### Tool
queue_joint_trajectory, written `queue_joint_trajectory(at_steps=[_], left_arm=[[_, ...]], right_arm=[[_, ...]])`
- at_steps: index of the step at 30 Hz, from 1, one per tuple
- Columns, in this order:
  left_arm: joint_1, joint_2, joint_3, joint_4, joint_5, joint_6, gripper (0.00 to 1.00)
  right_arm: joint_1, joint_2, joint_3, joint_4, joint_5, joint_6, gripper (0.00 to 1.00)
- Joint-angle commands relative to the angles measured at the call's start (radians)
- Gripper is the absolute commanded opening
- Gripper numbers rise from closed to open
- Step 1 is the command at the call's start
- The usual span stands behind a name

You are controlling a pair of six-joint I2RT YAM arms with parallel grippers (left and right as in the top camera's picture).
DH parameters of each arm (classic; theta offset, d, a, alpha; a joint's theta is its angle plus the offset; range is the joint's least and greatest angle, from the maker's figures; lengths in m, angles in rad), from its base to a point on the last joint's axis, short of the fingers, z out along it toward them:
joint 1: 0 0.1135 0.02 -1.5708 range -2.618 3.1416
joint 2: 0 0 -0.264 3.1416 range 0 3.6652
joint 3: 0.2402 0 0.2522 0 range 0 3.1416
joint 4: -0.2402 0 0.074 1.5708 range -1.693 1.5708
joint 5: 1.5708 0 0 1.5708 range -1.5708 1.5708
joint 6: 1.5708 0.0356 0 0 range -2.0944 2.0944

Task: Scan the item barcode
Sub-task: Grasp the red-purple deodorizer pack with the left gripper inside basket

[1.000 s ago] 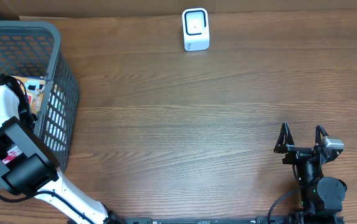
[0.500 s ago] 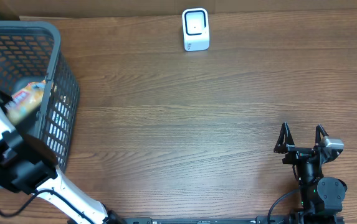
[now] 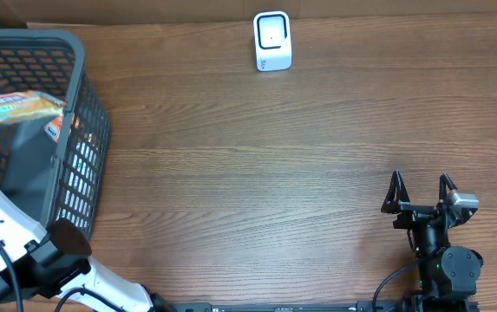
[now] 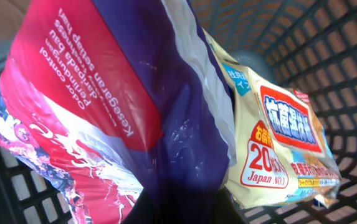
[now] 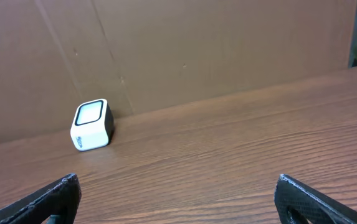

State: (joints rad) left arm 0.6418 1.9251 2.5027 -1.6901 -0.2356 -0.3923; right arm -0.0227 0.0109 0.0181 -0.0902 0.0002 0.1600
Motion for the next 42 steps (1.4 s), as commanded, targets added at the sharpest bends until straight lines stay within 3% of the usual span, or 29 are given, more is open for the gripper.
queue_joint_trajectory(at_steps=[1,13,20,21,23,25,27,28,29,31,32,33,36,38,39,40,42], left_arm=[[0.005,0.046,-0.087,0.017,-0.024,0.011,0.04],[0.005,0.136,-0.650,0.309,-0.003,0.011,0.04],[0.006,0.136,-0.741,0.389,-0.003,0.011,0.04],[0.005,0.136,-0.741,0.393,-0.004,0.011,0.08],[0.005,0.136,-0.741,0.394,-0.004,0.011,0.33],[0.005,0.136,-0.743,0.393,-0.003,0.011,0.38],[0.005,0.136,-0.743,0.390,-0.003,0.011,0.66],[0.005,0.136,-0.745,0.389,-0.004,0.011,0.69],[0.005,0.136,-0.747,0.389,-0.004,0.012,0.63],[0.006,0.136,-0.748,0.388,-0.008,0.011,0.22],[0.006,0.136,-0.748,0.388,-0.008,0.012,0.15],[0.006,0.136,-0.748,0.389,-0.008,0.012,0.15],[0.006,0.136,-0.751,0.389,-0.010,0.011,0.39],[0.006,0.136,-0.763,0.391,-0.020,0.011,0.41],[0.006,0.136,-0.787,0.402,-0.038,0.011,0.56],[0.006,0.136,-0.805,0.413,-0.042,0.011,0.62],[0.006,0.136,-0.842,0.437,-0.054,0.011,0.64]], right_arm=[[0.006,-0.008,-0.010,0.006,-0.002,-0.003,1.00],[0.006,-0.008,-0.010,0.006,-0.002,-0.003,1.00],[0.006,-0.008,-0.010,0.006,-0.002,-0.003,1.00],[0.006,-0.008,-0.010,0.006,-0.002,-0.003,1.00],[0.006,-0.008,-0.010,0.006,-0.002,-0.003,1.00],[0.006,-0.008,-0.010,0.006,-0.002,-0.003,1.00],[0.006,-0.008,-0.010,0.006,-0.002,-0.003,1.00],[0.006,-0.008,-0.010,0.006,-0.002,-0.003,1.00],[0.006,-0.008,-0.010,0.006,-0.002,-0.003,1.00],[0.006,-0.008,-0.010,0.006,-0.002,-0.003,1.00],[0.006,-0.008,-0.010,0.006,-0.002,-0.003,1.00],[0.006,-0.008,-0.010,0.006,-0.002,-0.003,1.00],[0.006,-0.008,-0.010,0.006,-0.002,-0.003,1.00],[0.006,-0.008,-0.010,0.006,-0.002,-0.003,1.00],[0.006,-0.008,-0.010,0.006,-0.002,-0.003,1.00],[0.006,-0.008,-0.010,0.006,-0.002,-0.003,1.00],[0.006,-0.008,-0.010,0.006,-0.002,-0.003,1.00]])
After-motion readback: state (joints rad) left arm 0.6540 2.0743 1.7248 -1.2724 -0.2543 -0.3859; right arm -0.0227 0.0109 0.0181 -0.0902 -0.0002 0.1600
